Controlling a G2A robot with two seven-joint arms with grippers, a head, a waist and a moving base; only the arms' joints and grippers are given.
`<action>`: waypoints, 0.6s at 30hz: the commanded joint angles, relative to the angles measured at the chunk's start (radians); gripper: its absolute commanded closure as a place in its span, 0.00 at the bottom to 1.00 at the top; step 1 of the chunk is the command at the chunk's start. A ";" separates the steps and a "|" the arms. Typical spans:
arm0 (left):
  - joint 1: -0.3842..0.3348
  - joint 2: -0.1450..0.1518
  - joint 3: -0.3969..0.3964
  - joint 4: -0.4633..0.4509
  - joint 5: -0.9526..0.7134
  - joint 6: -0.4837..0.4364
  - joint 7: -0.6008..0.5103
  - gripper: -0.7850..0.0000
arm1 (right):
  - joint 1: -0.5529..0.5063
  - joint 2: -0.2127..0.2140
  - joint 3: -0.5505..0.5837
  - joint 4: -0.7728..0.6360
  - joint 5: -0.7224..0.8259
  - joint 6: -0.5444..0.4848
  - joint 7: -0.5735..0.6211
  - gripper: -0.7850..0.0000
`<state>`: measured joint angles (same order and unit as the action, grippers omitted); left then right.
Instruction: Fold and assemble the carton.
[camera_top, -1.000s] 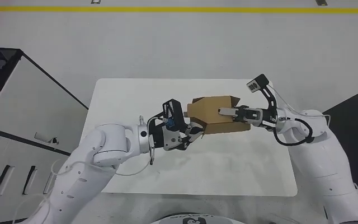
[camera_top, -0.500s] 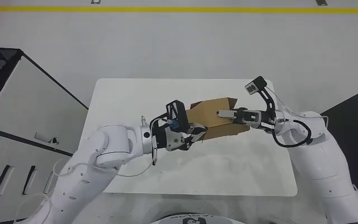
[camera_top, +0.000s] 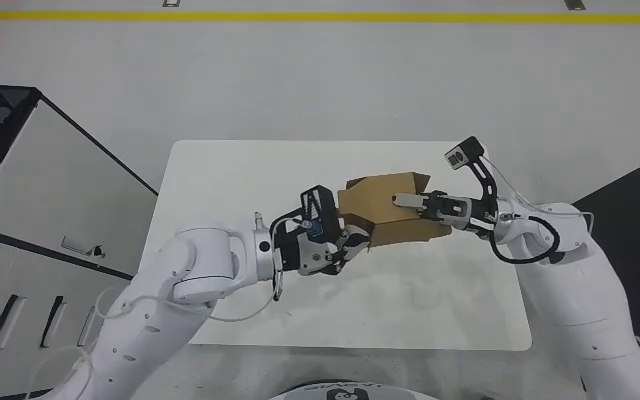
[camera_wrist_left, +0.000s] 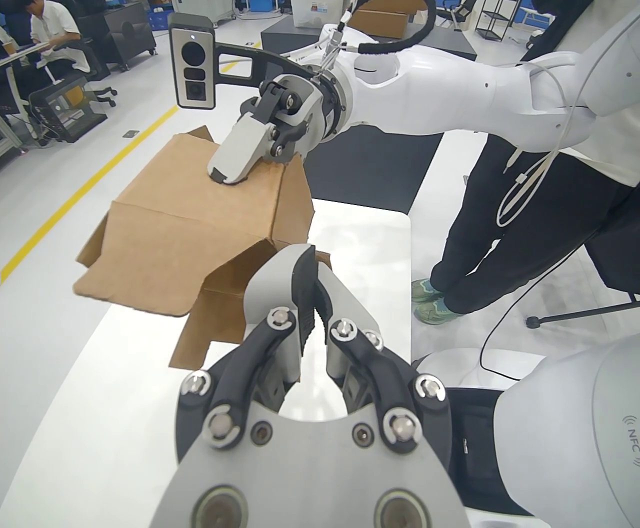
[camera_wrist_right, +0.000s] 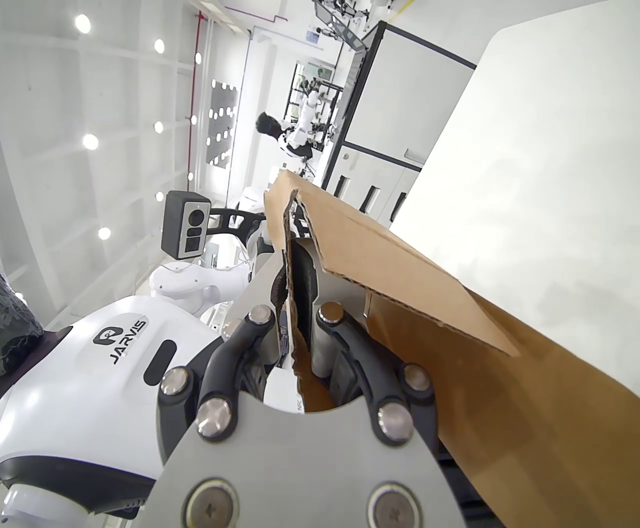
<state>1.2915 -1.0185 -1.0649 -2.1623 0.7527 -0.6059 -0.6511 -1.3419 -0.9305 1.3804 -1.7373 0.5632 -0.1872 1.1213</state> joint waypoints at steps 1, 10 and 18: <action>-0.004 0.000 0.006 -0.002 0.001 0.001 -0.003 1.00 | -0.002 0.000 0.001 -0.001 -0.003 0.003 -0.004 1.00; -0.020 -0.003 0.041 -0.014 0.023 0.016 -0.025 1.00 | -0.009 -0.001 0.005 -0.010 -0.011 0.011 -0.014 1.00; -0.036 -0.007 0.067 -0.019 0.040 0.040 -0.028 1.00 | -0.018 -0.001 0.008 -0.022 -0.014 0.018 -0.022 1.00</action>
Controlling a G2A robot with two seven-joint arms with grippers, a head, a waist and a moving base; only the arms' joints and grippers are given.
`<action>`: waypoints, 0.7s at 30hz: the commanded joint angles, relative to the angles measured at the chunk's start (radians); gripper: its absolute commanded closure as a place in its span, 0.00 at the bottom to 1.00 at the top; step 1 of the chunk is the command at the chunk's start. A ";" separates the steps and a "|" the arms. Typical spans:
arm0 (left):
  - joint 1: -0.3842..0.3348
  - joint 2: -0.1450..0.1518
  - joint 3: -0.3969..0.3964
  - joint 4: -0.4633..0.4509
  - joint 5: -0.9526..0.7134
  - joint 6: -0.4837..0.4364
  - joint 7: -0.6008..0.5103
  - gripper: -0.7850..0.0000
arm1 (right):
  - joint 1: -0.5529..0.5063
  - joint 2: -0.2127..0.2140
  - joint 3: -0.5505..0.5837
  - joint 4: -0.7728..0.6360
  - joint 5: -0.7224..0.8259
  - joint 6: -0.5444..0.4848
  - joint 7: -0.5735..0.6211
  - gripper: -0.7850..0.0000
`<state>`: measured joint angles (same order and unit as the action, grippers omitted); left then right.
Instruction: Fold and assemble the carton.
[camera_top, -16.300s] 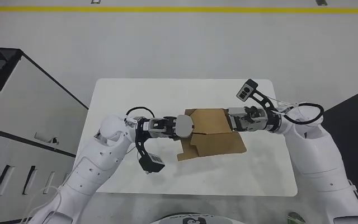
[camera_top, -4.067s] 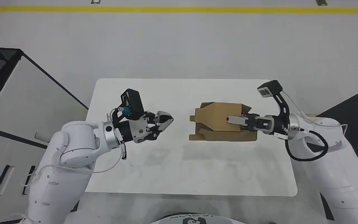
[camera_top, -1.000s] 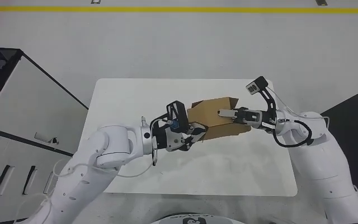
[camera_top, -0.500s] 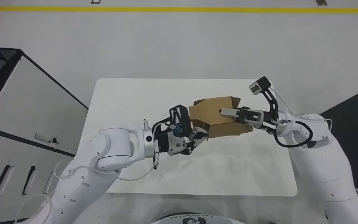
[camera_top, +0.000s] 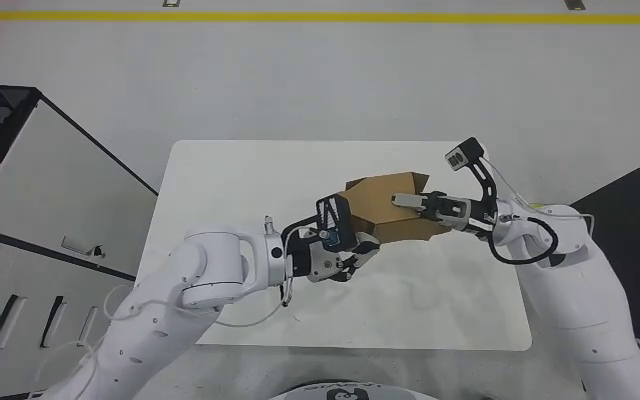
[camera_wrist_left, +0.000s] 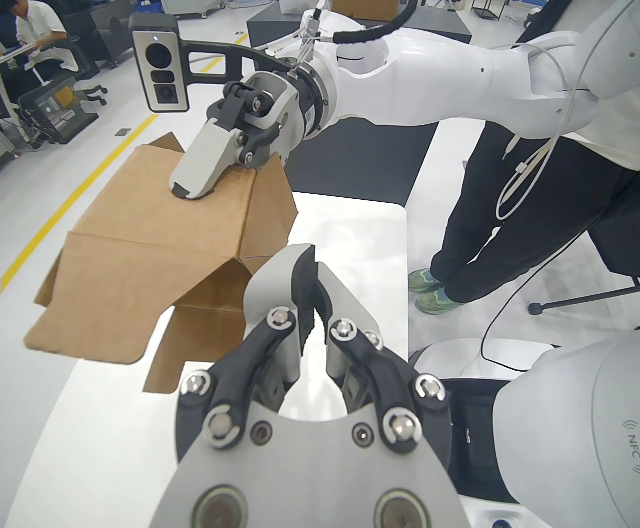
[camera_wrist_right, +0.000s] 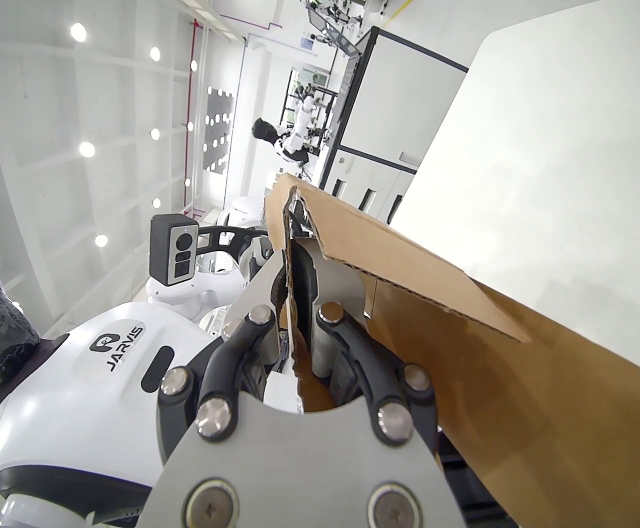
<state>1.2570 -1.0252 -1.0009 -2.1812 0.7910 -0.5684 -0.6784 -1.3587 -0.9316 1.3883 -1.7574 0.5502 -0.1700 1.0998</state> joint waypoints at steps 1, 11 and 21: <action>-0.003 -0.001 0.005 0.000 0.003 0.007 -0.001 1.00 | -0.003 0.000 0.000 -0.004 -0.001 0.001 -0.002 1.00; -0.008 -0.003 0.019 0.004 0.006 0.023 0.000 1.00 | -0.015 -0.002 -0.003 -0.026 -0.001 0.009 -0.007 1.00; 0.006 0.004 -0.010 0.004 0.002 0.017 0.002 1.00 | -0.018 -0.001 0.009 -0.023 0.001 0.005 -0.001 1.00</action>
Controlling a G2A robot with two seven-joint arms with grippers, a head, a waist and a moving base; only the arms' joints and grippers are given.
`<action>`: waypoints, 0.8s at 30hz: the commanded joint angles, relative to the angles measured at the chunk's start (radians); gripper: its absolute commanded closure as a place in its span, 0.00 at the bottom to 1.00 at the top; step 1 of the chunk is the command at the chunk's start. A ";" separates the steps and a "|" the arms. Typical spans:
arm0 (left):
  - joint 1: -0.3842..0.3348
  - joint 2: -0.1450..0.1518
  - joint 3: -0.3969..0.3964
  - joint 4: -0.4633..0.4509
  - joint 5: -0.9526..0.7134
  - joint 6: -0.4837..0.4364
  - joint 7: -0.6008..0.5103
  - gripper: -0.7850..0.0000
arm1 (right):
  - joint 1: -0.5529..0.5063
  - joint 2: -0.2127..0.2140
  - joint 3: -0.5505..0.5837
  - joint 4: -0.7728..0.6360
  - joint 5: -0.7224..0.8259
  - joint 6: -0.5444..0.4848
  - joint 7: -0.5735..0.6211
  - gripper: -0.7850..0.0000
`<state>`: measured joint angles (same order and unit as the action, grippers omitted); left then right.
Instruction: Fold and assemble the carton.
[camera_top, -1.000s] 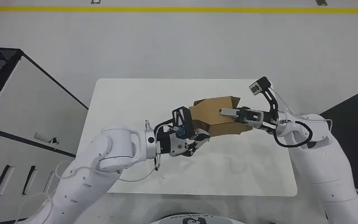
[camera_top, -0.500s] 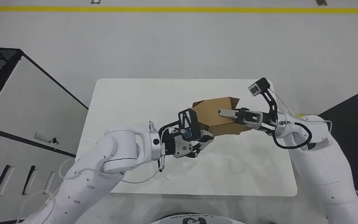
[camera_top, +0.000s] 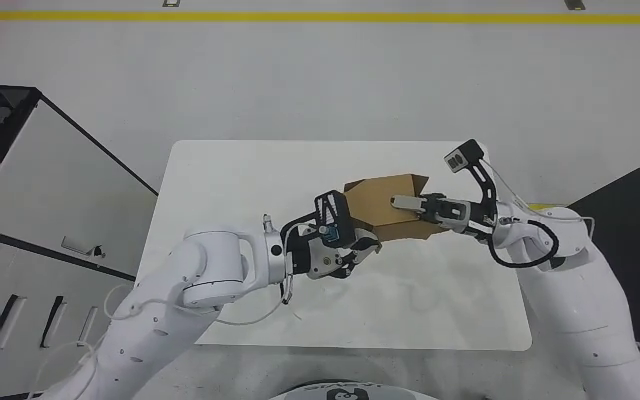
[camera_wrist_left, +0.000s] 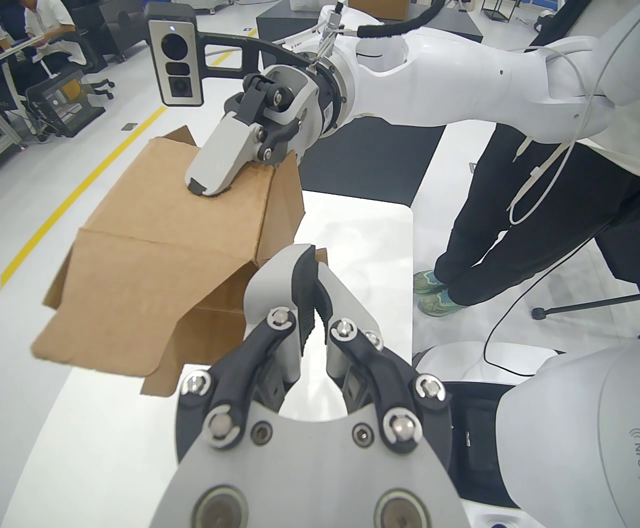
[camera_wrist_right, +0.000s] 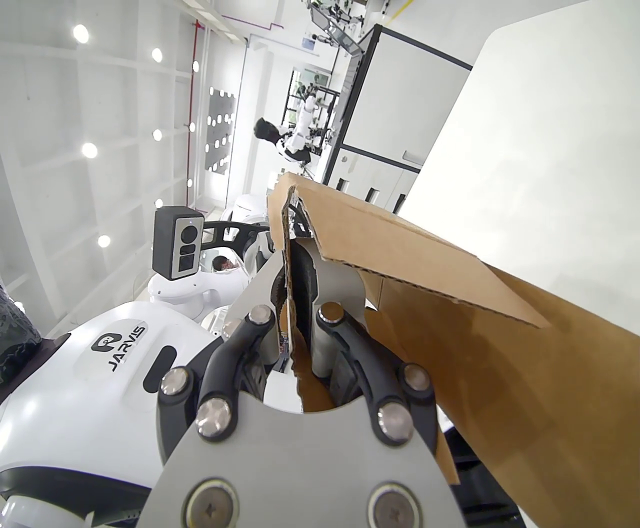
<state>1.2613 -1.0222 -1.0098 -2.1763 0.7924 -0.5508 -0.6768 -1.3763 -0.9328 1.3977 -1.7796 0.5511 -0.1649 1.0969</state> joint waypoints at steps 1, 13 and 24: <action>0.003 0.001 0.000 -0.001 0.001 -0.002 0.001 1.00 | 0.000 -0.001 -0.003 -0.004 0.003 0.000 0.003 1.00; 0.001 0.004 -0.012 0.006 0.001 -0.010 0.005 1.00 | 0.008 -0.003 -0.008 0.006 0.010 -0.003 0.005 1.00; 0.046 0.020 -0.108 0.005 0.014 0.003 0.006 1.00 | 0.010 -0.002 0.031 0.037 0.101 -0.090 0.102 1.00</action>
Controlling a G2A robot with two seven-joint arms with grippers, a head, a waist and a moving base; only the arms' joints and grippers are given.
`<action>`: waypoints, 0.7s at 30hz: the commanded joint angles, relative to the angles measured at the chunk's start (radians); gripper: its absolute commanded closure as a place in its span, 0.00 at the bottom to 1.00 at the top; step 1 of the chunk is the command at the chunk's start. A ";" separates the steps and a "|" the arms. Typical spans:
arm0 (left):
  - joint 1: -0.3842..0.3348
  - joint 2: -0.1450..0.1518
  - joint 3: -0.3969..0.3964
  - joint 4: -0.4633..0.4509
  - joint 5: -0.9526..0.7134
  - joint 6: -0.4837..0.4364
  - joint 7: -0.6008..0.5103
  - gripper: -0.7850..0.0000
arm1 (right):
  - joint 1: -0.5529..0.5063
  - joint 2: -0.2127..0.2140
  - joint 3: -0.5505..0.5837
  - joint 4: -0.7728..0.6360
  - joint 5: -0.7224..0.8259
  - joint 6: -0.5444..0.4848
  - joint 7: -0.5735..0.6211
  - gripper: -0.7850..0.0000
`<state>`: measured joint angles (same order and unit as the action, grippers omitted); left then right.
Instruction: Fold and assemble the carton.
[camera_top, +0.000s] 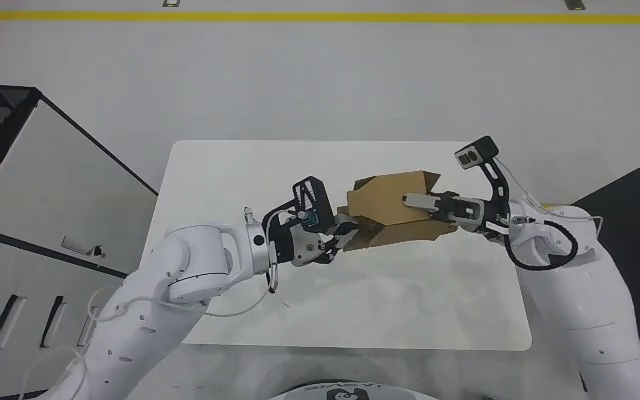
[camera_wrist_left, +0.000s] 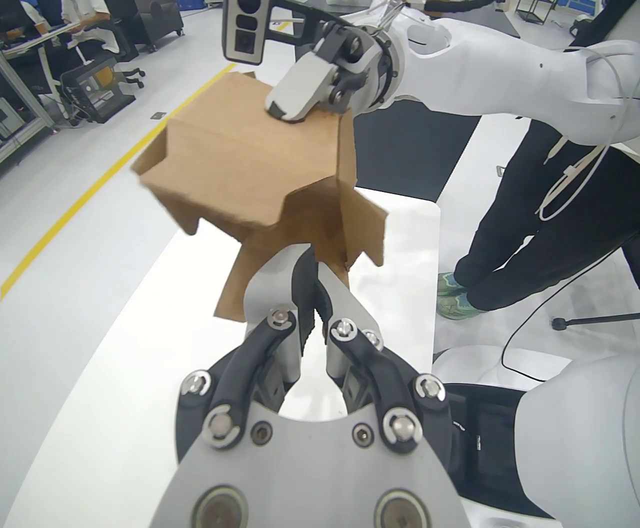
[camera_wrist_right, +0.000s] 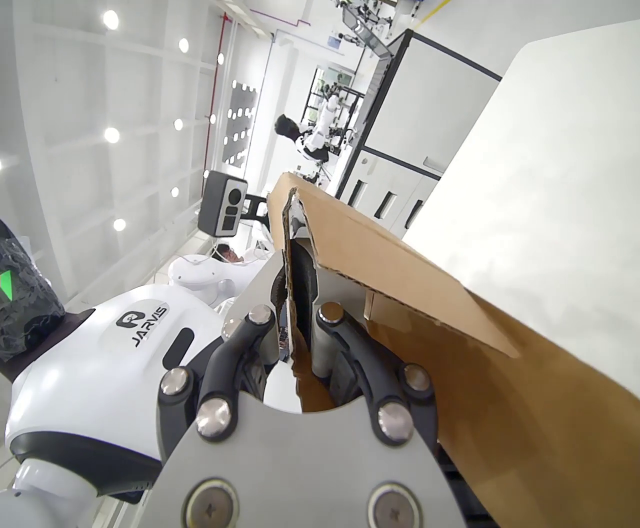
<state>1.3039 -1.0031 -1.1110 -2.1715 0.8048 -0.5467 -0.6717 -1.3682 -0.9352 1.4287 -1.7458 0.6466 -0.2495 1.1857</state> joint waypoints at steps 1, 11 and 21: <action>0.006 0.002 -0.012 0.000 0.000 -0.002 0.004 1.00 | 0.005 0.000 0.001 0.007 0.005 -0.008 0.024 1.00; -0.001 0.004 -0.026 0.005 0.005 -0.004 0.019 1.00 | 0.024 0.002 -0.010 0.021 0.005 -0.016 0.113 1.00; -0.018 0.000 -0.008 0.012 0.004 0.003 0.041 1.00 | 0.026 0.003 -0.012 0.040 -0.007 -0.033 0.145 1.00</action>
<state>1.2867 -1.0022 -1.1223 -2.1598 0.8105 -0.5435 -0.6319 -1.3410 -0.9322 1.4149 -1.7071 0.6422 -0.2817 1.3374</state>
